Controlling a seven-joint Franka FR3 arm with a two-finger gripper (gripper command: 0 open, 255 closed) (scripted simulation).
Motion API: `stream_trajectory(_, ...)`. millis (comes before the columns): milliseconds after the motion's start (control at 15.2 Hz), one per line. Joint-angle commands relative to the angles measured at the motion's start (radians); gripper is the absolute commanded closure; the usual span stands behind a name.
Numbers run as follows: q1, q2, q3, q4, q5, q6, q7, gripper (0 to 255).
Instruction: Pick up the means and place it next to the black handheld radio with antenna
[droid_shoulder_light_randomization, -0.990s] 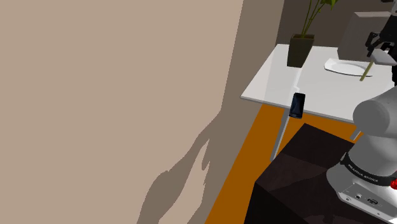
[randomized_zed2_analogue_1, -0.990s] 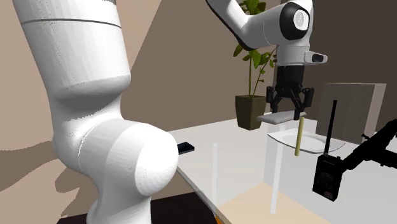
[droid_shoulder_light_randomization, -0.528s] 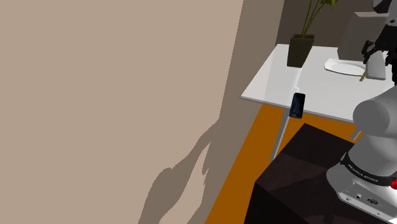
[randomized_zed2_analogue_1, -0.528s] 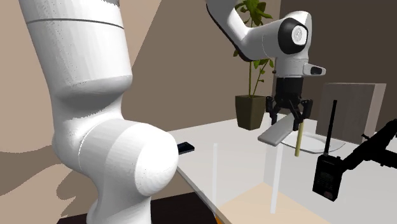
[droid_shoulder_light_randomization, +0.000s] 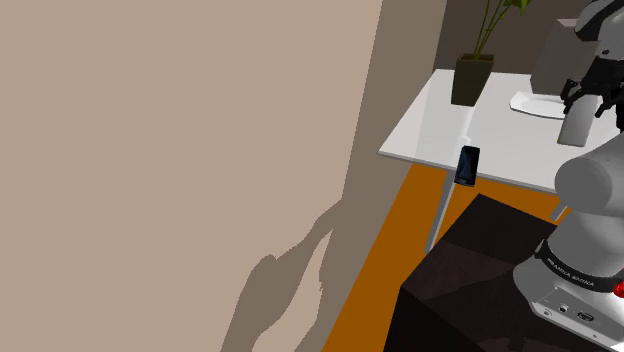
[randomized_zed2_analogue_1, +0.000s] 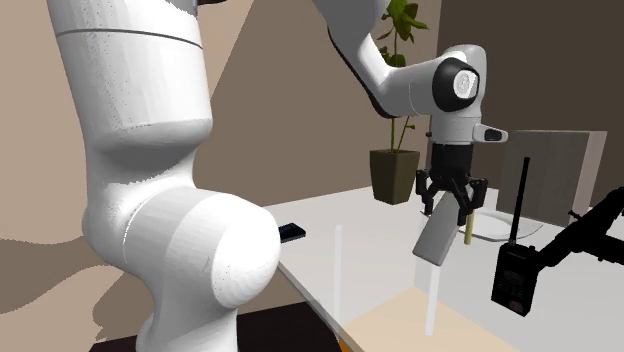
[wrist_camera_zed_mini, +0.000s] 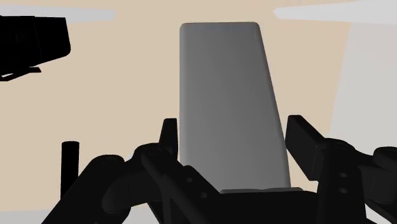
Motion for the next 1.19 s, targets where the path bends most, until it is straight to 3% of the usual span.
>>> stream_trajectory(0, 0.000, 0.011, -0.002, -0.016, 0.006, 0.025, -0.005, 255)
stream_trajectory(726, -0.002, 0.113, -0.009, -0.089, 0.074, 0.185, -0.054, 255)
stream_trajectory(1122, -0.002, 0.113, -0.009, -0.089, 0.074, 0.185, -0.054, 255)
